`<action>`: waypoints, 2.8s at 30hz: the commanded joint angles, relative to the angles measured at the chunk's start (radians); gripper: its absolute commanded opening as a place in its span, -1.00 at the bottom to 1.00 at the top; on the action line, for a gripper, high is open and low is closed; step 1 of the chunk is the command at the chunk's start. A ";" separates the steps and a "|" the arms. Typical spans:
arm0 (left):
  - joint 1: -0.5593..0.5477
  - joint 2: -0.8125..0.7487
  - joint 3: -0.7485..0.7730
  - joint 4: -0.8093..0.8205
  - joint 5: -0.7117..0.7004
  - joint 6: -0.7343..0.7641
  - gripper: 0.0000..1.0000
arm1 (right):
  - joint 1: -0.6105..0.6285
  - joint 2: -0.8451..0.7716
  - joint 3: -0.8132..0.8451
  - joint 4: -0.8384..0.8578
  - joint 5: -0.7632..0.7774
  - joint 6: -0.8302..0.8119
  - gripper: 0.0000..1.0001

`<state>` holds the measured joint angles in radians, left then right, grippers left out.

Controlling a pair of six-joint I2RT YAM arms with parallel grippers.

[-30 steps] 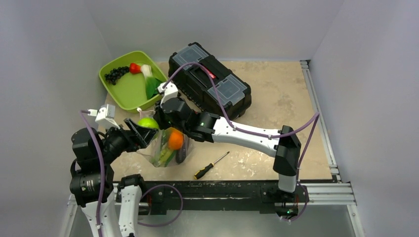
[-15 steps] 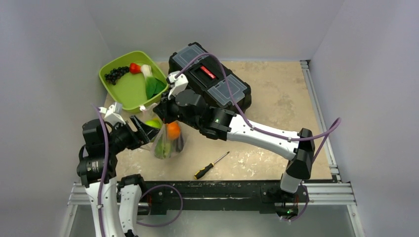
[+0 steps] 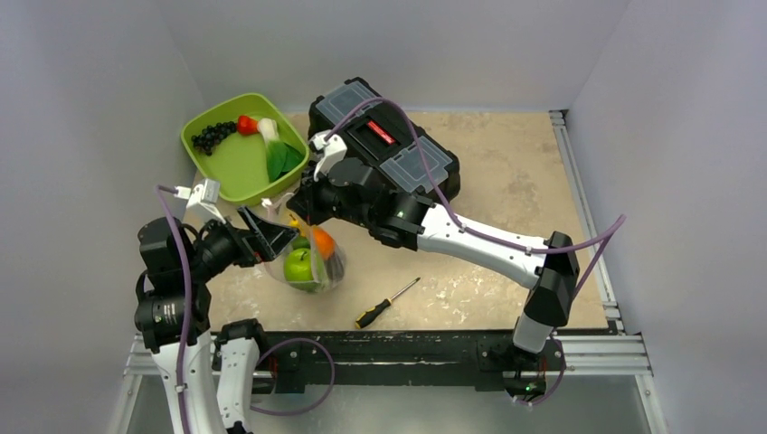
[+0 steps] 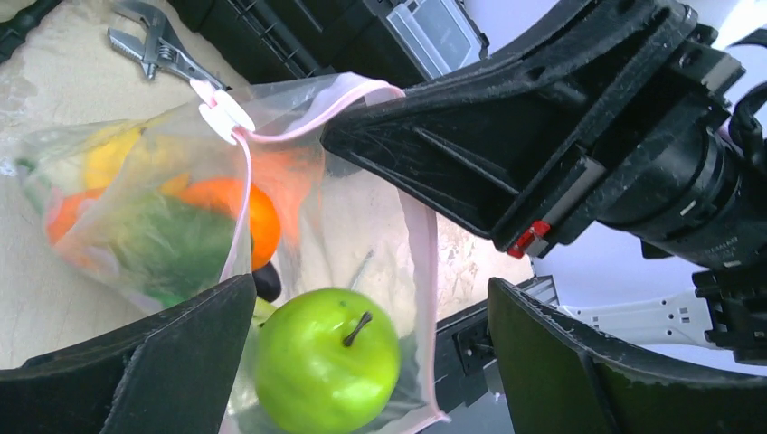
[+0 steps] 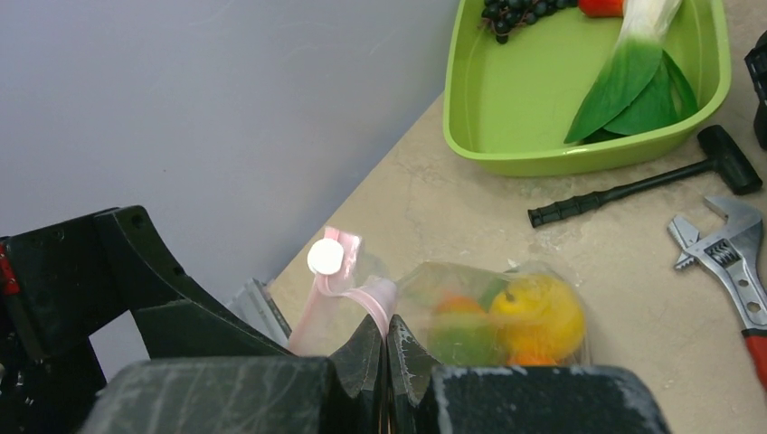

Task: Place the food in the zip-top bag and seal the zipper
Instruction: Place the fake fruit in the zipper food storage bag, then adjust the zipper food storage bag at the center of the board.

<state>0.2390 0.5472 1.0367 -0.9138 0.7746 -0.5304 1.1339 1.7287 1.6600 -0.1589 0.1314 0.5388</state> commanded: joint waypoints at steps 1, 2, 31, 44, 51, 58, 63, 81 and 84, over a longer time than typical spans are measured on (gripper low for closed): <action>-0.003 0.020 0.036 0.000 0.001 0.034 0.99 | -0.023 -0.036 0.013 0.093 -0.070 0.015 -1.00; -0.004 0.025 0.043 -0.017 -0.012 0.043 0.98 | -0.025 -0.037 0.013 0.093 -0.072 0.014 -1.00; -0.003 -0.006 -0.091 -0.012 0.083 0.090 -0.98 | -0.059 -0.063 0.075 -0.057 -0.133 -0.111 -1.00; -0.020 0.028 0.079 0.183 0.133 -0.231 -1.00 | -0.066 -0.028 0.264 -0.192 -0.097 -0.128 -1.00; -0.020 0.000 0.025 0.191 -0.033 -0.301 -1.00 | -0.088 -0.010 0.152 -0.124 -0.231 -0.167 -1.00; -0.021 -0.020 -0.084 0.212 -0.113 -0.356 -1.00 | -0.088 -0.057 0.073 -0.086 -0.457 -0.290 -1.00; -0.020 -0.040 -0.102 0.239 -0.151 -0.370 -1.00 | -0.088 -0.057 0.049 -0.070 -0.536 -0.244 -0.93; -0.021 -0.032 -0.116 0.258 -0.163 -0.379 -1.00 | 0.079 -0.073 0.116 -0.234 -0.111 -0.268 0.65; -0.022 -0.028 -0.116 0.258 -0.168 -0.382 -1.00 | 0.130 -0.063 0.143 -0.273 0.041 -0.300 0.73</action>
<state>0.2211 0.5121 0.9188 -0.7193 0.6205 -0.8982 1.2037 1.7107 1.7309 -0.3855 -0.0551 0.3058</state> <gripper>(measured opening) 0.007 0.843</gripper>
